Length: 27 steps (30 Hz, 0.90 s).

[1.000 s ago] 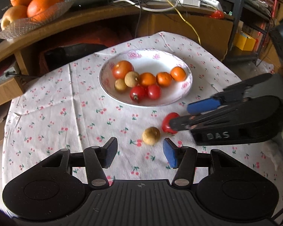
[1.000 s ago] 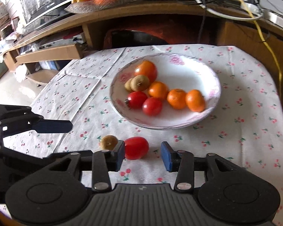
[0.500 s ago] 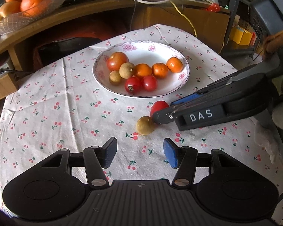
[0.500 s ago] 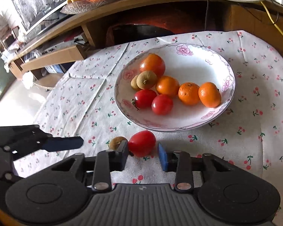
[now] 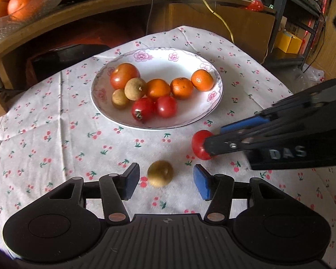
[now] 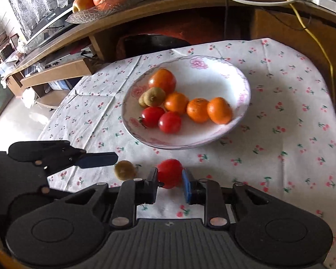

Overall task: Organize fruits
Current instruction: 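Move left tool to the last tan fruit while right tool approaches the last red tomato, then close left tool on the tan fruit while right tool grasps the red tomato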

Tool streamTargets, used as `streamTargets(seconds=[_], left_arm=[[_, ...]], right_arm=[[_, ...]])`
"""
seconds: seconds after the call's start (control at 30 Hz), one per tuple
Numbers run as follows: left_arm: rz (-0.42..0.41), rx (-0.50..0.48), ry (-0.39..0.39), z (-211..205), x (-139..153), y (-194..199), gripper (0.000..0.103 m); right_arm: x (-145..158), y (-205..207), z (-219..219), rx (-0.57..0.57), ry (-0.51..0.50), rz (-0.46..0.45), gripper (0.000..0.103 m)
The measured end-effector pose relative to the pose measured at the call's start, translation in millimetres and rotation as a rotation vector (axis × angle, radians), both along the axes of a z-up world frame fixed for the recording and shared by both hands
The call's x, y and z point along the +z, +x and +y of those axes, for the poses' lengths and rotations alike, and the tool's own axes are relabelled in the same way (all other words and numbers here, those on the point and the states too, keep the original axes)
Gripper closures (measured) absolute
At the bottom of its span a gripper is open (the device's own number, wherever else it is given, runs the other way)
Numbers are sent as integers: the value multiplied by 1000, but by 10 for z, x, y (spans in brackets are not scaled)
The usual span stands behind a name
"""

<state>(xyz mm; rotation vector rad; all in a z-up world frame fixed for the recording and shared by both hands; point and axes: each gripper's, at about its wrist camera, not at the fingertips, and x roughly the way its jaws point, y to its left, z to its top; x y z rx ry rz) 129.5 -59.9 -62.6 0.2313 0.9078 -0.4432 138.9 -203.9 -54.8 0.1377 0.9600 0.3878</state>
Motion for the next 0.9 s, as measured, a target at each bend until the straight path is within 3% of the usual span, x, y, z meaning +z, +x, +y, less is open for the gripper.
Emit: streamTargets(seconds=[0.13,0.23,0.4,0.6,0.9], left_arm=[[10,18,1,-31,-50,25,50],[10,25,-4,-36,-35,29,61],[12,26,0,4,-12,6,68],[-2,33,-12,109,88,-51,69],[4,36,-12,141,44,-54,60]], right_arm=[[-13,-18,-40,9,5,12,78],[-9,-20,-39,17,-6,7,78],[7,-23,-25,5,-15,-7,76],[-23,24,92,25,-19,7,69],[-144,98,167,11,-31,21,68]])
